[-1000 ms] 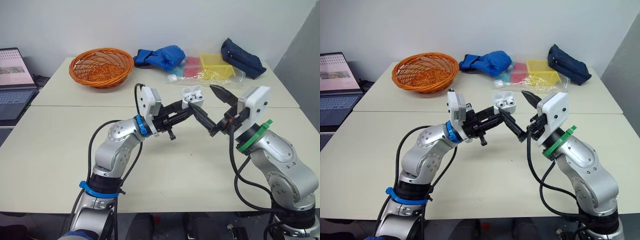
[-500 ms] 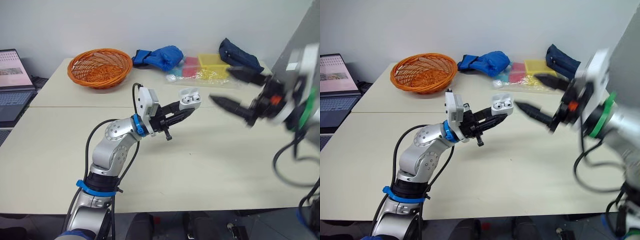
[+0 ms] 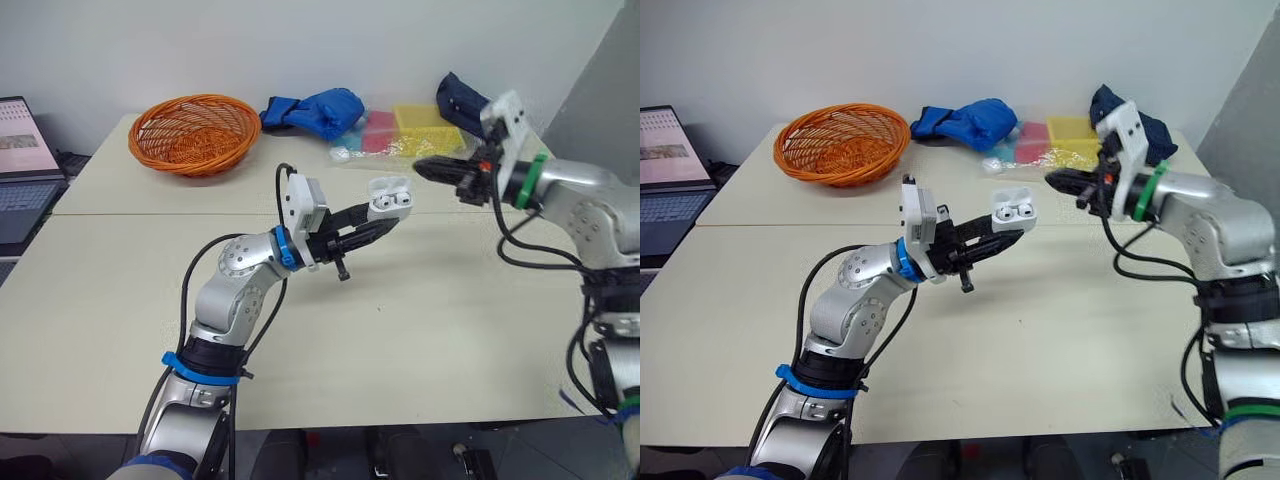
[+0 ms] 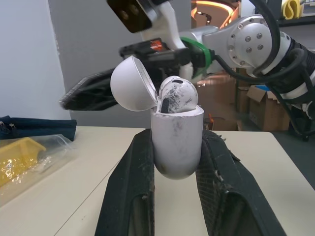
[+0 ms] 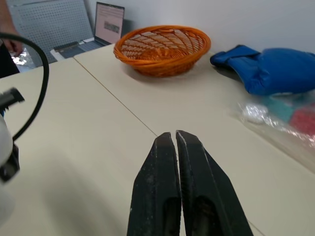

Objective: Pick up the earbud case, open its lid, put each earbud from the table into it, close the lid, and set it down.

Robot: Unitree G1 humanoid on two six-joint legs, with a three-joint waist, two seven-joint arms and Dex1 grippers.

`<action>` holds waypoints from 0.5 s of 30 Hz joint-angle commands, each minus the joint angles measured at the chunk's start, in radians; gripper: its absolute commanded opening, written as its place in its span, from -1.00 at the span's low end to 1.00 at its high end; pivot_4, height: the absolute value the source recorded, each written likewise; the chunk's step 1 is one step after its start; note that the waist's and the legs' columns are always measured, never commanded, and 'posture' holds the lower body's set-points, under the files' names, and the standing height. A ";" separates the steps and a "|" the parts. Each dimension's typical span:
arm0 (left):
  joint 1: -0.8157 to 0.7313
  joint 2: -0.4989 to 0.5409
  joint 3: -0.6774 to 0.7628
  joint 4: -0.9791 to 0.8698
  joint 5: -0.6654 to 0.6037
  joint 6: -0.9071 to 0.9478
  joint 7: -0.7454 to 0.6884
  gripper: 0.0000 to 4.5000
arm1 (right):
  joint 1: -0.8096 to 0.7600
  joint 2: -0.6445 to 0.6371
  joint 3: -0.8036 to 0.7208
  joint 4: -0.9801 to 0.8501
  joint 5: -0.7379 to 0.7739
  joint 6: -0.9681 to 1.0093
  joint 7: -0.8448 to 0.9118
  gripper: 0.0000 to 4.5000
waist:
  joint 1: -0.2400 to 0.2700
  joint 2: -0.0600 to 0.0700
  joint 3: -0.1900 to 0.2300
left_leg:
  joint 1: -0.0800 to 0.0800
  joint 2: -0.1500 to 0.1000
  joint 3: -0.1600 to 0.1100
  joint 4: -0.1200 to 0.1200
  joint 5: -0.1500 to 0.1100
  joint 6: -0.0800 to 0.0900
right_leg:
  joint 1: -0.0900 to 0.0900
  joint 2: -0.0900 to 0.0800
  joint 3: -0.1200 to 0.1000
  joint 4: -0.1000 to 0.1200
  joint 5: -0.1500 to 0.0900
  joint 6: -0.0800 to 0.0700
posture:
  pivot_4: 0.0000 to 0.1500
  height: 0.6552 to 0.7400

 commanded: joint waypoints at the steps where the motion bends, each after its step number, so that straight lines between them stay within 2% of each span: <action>1: -0.001 -0.008 -0.001 -0.051 0.000 -0.018 0.007 -0.67 | -0.029 0.015 -0.016 -0.054 0.030 0.042 0.051 -0.99 | 0.002 0.000 0.000 | 0.000 0.000 0.000 0.000 0.000 0.000 | 0.000 0.000 0.000 0.000 0.000 0.000 | 1.00 1.00; 4: -0.002 -0.007 0.000 -0.052 0.001 -0.018 0.010 -0.67 | -0.021 0.011 -0.011 -0.148 0.073 0.104 0.108 -0.99 | 0.002 0.000 0.000 | -0.001 0.000 0.000 0.001 0.000 0.000 | 0.000 -0.001 0.000 0.000 0.000 0.000 | 1.00 1.00; 15: -0.022 -0.011 0.006 -0.023 0.005 -0.025 0.013 -0.67 | 0.016 -0.006 -0.057 -0.288 0.089 0.198 0.088 -0.99 | 0.000 0.000 0.000 | -0.001 0.000 -0.001 0.002 0.000 0.000 | 0.000 -0.001 -0.001 0.002 0.000 0.000 | 1.00 1.00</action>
